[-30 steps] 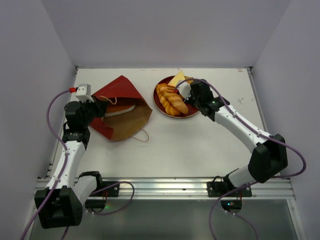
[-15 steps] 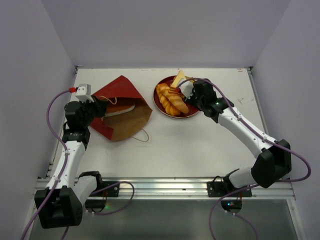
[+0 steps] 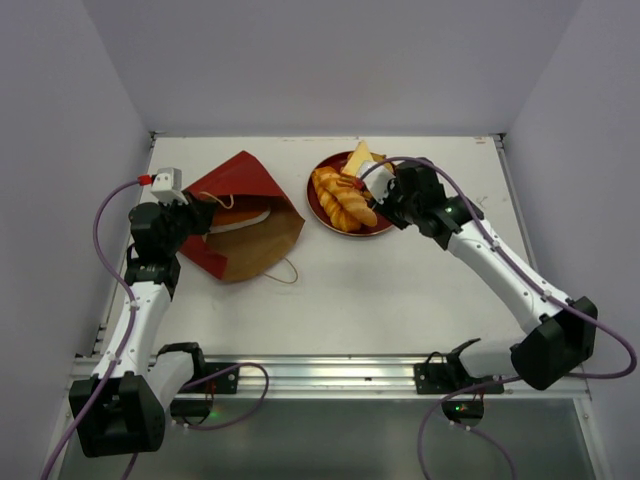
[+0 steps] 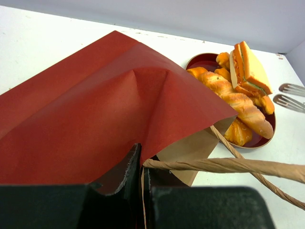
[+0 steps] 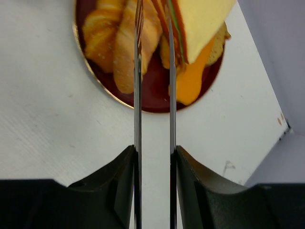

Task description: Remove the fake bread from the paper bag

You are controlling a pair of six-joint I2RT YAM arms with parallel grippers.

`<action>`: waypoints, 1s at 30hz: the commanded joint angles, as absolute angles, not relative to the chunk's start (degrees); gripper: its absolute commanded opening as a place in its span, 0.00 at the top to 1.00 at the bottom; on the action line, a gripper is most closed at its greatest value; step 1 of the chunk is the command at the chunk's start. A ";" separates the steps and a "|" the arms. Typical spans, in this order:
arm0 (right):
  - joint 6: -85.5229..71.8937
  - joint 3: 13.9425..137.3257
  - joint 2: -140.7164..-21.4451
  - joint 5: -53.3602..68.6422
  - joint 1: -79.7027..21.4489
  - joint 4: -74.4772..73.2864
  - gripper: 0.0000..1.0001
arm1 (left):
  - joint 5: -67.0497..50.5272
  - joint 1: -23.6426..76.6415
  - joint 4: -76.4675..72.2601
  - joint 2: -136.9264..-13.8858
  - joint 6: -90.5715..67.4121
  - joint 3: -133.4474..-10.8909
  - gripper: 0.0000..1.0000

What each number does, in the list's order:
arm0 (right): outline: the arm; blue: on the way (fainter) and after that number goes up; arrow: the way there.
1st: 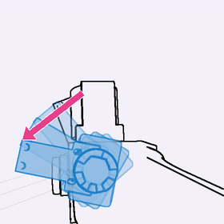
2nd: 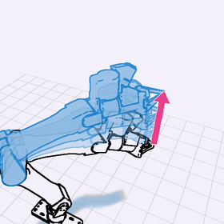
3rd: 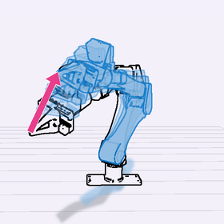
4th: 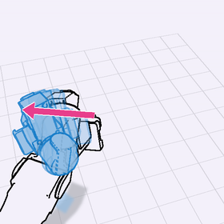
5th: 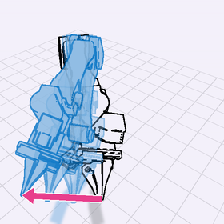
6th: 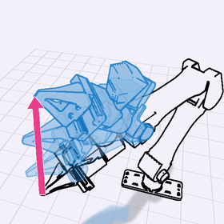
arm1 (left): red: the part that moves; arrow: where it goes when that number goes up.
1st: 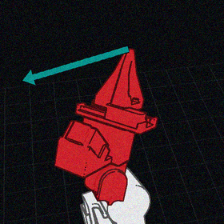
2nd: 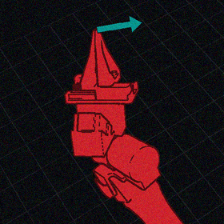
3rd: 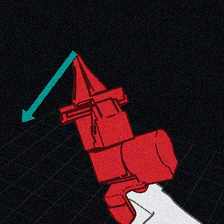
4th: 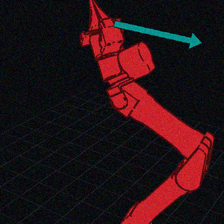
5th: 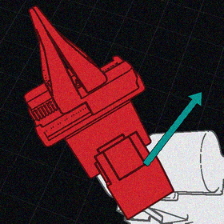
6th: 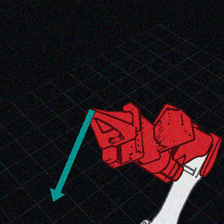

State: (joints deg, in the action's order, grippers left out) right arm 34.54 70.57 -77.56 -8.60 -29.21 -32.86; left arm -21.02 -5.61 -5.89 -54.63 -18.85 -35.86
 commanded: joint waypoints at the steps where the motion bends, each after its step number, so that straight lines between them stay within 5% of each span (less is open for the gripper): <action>1: 34.71 75.75 -72.78 7.87 -29.27 -40.57 0.60 | -21.62 -5.89 -6.77 -53.79 -18.02 -36.04 0.91; 4: 40.68 75.68 -70.06 21.21 -30.32 -47.17 0.62 | -21.88 -5.89 -6.77 -53.44 -17.84 -36.12 0.91; 9: 46.14 74.18 -68.55 22.42 -39.01 -51.06 0.63 | -22.32 -5.89 -7.03 -54.05 -17.58 -36.03 0.91; 17: 42.90 75.32 -78.89 1.12 -54.12 -39.57 0.65 | -22.32 -5.89 -7.29 -54.32 -17.23 -35.86 0.91; 30: 46.31 88.58 -106.78 -23.37 -59.24 -18.02 0.60 | -22.15 -5.89 -7.03 -53.79 -17.49 -35.95 0.91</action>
